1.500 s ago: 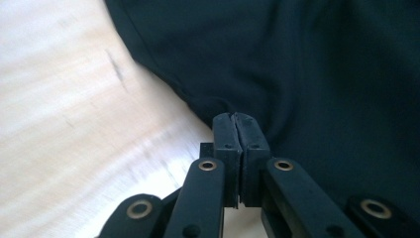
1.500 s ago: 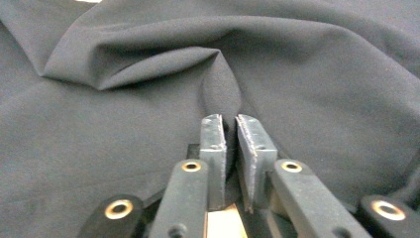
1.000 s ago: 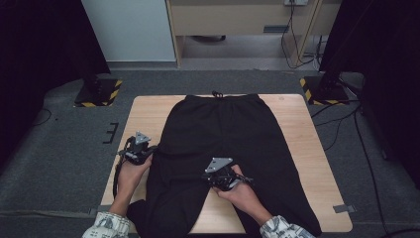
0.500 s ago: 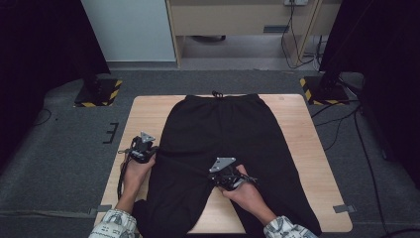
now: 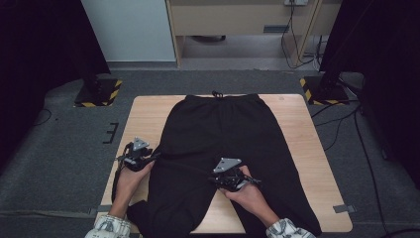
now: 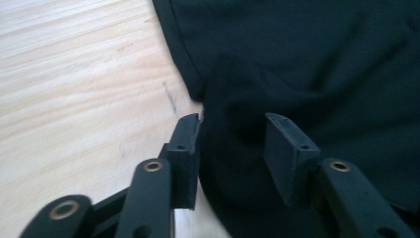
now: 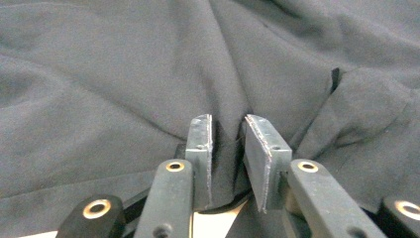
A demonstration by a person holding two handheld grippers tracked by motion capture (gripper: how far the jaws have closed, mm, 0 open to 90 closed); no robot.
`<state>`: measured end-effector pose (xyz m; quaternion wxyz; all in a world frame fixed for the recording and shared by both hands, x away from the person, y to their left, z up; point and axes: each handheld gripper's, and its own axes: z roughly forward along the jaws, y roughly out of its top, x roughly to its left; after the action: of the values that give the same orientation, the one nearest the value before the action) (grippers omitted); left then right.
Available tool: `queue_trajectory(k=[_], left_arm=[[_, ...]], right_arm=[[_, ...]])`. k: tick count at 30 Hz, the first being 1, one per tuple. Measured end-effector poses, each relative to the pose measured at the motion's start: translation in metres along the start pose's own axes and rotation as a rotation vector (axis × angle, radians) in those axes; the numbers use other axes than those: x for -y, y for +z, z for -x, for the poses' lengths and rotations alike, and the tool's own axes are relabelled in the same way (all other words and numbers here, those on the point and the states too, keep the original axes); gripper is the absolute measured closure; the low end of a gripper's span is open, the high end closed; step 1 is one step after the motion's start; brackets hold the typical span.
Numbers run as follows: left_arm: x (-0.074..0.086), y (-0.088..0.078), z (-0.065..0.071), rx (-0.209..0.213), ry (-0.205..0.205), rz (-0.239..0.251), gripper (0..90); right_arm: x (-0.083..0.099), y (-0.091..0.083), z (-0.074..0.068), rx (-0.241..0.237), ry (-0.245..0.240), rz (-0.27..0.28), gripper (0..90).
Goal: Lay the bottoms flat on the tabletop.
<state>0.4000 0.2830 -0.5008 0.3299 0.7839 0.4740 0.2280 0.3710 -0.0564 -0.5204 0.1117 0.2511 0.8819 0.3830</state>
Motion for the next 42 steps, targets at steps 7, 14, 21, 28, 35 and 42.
queue_trajectory(k=[7,14,21,28,35,42], left_arm=[[0.026,-0.03,0.018,0.007,0.041,-0.017,55.3],[0.041,-0.043,0.041,0.07,0.06,-0.042,47.0],[0.054,-0.049,0.057,0.067,0.125,-0.134,41.1],[0.056,-0.048,0.058,0.138,0.12,-0.178,69.6],[0.057,-0.055,0.061,0.17,0.145,-0.24,89.5],[0.057,-0.089,0.061,0.196,0.148,-0.148,89.6]], right_arm=[[-0.002,0.001,-0.004,0.007,-0.01,0.01,63.1],[-0.006,-0.016,-0.004,0.031,-0.001,0.049,51.6],[0.001,-0.017,-0.011,0.006,-0.021,0.019,52.0],[0.002,-0.006,-0.014,-0.006,-0.03,-0.016,72.0],[-0.001,-0.007,-0.013,-0.04,-0.033,-0.001,86.6],[-0.007,-0.012,-0.019,-0.105,-0.038,0.044,87.8]])
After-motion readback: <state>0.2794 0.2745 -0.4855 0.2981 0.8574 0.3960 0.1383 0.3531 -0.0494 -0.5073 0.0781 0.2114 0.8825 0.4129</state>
